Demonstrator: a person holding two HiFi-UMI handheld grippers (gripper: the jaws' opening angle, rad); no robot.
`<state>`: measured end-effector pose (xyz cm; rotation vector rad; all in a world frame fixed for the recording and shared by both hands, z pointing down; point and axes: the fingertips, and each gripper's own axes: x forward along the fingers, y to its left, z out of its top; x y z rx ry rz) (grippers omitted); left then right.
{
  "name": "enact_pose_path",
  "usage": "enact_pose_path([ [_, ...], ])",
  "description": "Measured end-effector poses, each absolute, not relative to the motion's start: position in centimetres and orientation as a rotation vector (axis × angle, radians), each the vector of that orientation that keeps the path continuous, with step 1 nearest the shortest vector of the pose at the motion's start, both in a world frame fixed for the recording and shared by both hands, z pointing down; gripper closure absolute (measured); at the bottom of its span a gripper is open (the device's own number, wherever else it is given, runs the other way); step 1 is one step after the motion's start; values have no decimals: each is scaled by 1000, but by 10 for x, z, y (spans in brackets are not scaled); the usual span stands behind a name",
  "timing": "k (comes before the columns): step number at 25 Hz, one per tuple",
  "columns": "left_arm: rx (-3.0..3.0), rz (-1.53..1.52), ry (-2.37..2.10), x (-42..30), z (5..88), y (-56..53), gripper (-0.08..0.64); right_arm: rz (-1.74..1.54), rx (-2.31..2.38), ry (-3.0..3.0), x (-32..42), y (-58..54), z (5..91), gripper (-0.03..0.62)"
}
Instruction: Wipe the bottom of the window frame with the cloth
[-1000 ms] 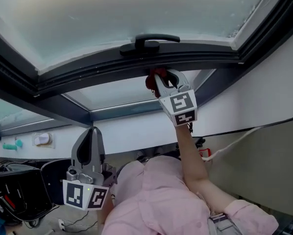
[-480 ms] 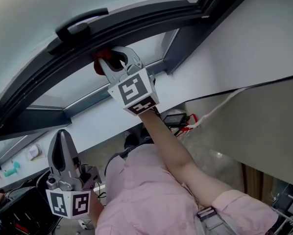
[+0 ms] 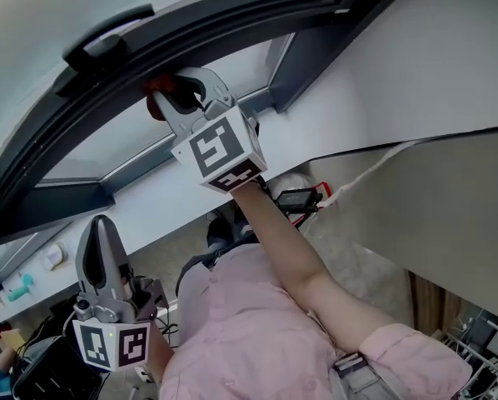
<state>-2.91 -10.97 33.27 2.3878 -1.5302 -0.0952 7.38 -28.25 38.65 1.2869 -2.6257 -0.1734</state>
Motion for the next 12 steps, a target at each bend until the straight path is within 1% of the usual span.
enact_pose_path([
  [12,2401,-140,-1555,-10,330,-111,560,-181,1287,-2607,103,-288,385,538],
])
